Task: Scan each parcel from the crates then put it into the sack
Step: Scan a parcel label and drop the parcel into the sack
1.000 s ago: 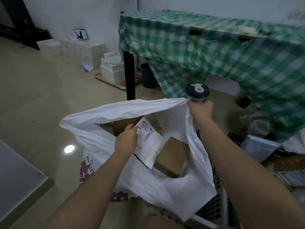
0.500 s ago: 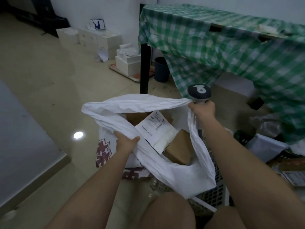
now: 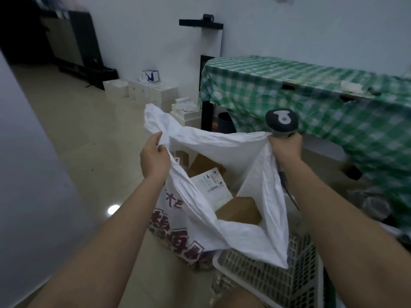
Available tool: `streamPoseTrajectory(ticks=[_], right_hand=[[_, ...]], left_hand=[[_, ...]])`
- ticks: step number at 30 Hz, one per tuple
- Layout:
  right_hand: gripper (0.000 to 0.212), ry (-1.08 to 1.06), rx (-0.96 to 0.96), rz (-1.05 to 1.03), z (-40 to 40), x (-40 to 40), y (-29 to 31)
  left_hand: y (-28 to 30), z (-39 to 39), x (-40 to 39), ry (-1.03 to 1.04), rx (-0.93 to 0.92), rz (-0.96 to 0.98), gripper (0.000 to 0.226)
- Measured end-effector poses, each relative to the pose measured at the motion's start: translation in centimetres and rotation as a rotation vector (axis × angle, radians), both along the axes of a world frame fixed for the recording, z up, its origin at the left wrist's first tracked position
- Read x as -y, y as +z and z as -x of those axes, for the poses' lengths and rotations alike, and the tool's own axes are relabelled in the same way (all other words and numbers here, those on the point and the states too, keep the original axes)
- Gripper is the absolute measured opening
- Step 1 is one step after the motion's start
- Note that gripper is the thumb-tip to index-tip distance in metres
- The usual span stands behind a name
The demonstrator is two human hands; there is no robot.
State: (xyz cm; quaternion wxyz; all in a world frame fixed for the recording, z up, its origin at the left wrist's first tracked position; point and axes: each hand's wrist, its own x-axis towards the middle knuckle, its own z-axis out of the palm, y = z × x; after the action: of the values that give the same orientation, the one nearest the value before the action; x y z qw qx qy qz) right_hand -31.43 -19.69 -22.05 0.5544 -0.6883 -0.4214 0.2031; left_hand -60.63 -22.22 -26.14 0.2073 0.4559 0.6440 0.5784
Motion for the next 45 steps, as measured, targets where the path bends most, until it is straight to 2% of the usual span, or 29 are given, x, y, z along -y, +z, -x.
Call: streamPoseTrajectory(ticks=[2, 3, 6, 9, 17, 20, 22, 24, 29, 33, 36, 38, 41, 45], right_hand=[[0.009, -0.004, 0.038, 0.060, 0.1, 0.9, -1.3], [0.008, -0.016, 0.039, 0.085, 0.0, 1.5, -2.0], [0.020, -0.083, 0.002, 0.117, -0.5, 2.4, -3.8], [0.031, -0.141, 0.033, 0.157, -1.2, 3.2, -4.1], [0.057, 0.021, 0.036, 0.273, -2.0, 7.2, -7.2], [0.048, 0.011, 0.126, 0.314, -2.6, 8.5, -8.9], [0.029, -0.018, 0.221, 0.360, -3.2, 9.1, -9.5], [0.015, -0.042, 0.232, 0.346, -3.6, 9.2, -9.5], [0.009, -0.083, 0.026, 0.156, -3.1, 5.5, -5.9], [0.021, -0.104, 0.009, 0.056, -2.4, -0.6, -1.1], [0.010, -0.021, 0.049, 0.027, -2.0, -5.2, 1.7], [0.009, 0.002, 0.035, -0.033, -2.4, -7.9, 4.1], [0.007, -0.022, 0.023, -0.147, -4.3, -10.6, 7.4], [0.006, 0.030, 0.058, -0.137, -7.3, -10.4, 6.1]], left_hand=[[-1.5, 0.6, 0.6, -0.001, -0.033, 0.091, 0.046], [-2.4, 0.9, 1.0, -0.001, -0.047, 0.145, 0.046], [-5.2, 1.4, 2.1, -0.006, -0.062, 0.270, 0.046], [-6.5, 1.5, 2.7, 0.003, -0.068, 0.301, 0.048], [-6.4, 0.5, 2.8, 0.022, -0.043, 0.258, 0.042], [-6.7, -0.3, 2.9, 0.011, -0.031, 0.248, 0.040], [-6.8, -0.6, 2.9, 0.012, -0.013, 0.233, 0.040], [-6.8, -1.0, 2.8, 0.003, 0.041, 0.210, 0.041], [-5.0, -3.2, 1.2, -0.014, 0.242, 0.123, 0.040], [-2.4, -5.6, -2.2, -0.046, 0.290, 0.070, 0.033], [1.1, -7.9, -6.6, -0.081, 0.335, -0.012, 0.031], [4.8, -9.5, -9.7, -0.121, 0.326, -0.092, 0.033], [9.7, -11.3, -12.7, -0.187, 0.218, -0.191, 0.037], [8.9, -11.0, -13.4, -0.208, 0.132, -0.187, 0.033]])
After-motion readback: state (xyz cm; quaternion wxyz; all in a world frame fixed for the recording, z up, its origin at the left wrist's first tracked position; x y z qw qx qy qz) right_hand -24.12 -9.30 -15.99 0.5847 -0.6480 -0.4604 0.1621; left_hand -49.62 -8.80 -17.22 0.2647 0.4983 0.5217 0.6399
